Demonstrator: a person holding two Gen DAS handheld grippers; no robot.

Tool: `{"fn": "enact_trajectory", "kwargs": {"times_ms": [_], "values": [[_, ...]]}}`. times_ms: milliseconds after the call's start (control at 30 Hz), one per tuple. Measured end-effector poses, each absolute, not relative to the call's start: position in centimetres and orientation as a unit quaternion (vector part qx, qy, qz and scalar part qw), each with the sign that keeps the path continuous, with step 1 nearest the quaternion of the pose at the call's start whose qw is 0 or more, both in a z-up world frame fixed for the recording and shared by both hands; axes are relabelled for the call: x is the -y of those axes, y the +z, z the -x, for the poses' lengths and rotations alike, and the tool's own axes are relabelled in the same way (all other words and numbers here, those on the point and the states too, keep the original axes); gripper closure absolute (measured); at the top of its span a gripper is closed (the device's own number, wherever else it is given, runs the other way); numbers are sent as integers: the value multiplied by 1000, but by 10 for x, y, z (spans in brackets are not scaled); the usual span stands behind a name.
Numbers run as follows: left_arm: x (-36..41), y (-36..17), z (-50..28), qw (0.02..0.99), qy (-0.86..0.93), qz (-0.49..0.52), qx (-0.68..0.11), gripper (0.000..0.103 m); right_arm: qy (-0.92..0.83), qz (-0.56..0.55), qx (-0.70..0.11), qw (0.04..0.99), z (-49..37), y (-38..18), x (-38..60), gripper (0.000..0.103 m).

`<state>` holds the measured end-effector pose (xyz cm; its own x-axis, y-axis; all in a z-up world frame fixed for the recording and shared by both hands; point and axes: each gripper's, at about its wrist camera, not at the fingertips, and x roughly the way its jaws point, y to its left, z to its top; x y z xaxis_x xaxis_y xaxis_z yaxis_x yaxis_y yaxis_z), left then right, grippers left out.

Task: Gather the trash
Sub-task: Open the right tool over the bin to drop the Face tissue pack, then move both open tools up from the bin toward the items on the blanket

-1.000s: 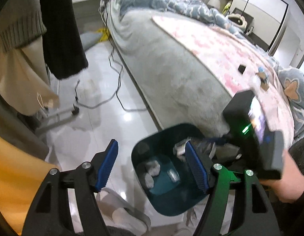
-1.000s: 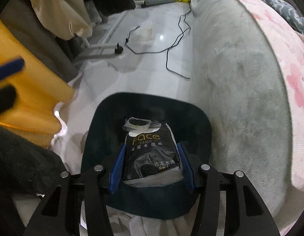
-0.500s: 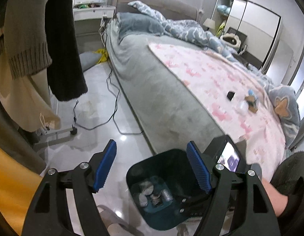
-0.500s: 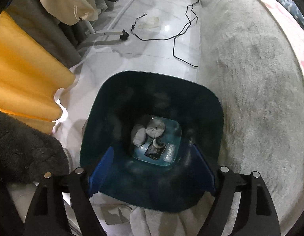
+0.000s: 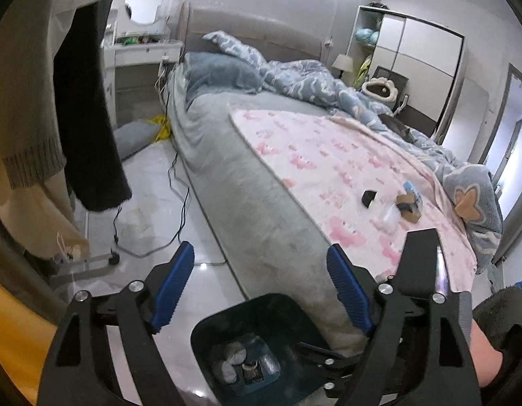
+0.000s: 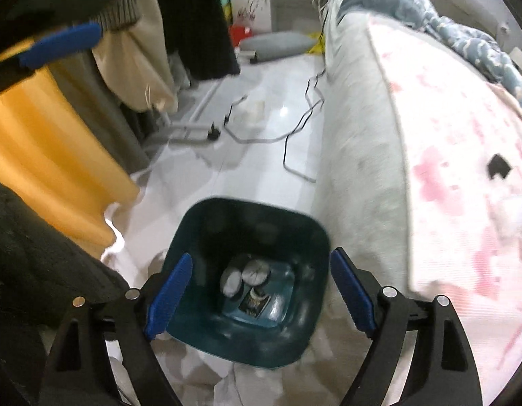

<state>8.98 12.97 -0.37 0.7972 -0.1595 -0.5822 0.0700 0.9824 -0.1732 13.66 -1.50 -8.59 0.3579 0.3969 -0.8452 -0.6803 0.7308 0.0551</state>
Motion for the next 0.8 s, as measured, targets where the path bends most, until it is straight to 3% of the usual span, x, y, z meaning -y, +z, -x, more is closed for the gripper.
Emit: {"fn": "enact_trajectory", "kwargs": {"times_ms": [333,433,800], "values": [[-96,10,-98,951,-75,47,-296,19,311,143,-397,852,-157,-35,68,18],[-87,6,-104,948,-92,45,-302,18,293,130,-389,863,-169,-29,90,12],[-60,-2,-136,944,-113,20,-311,17,263,132,-364,884,-208,-20,153,11]]}}
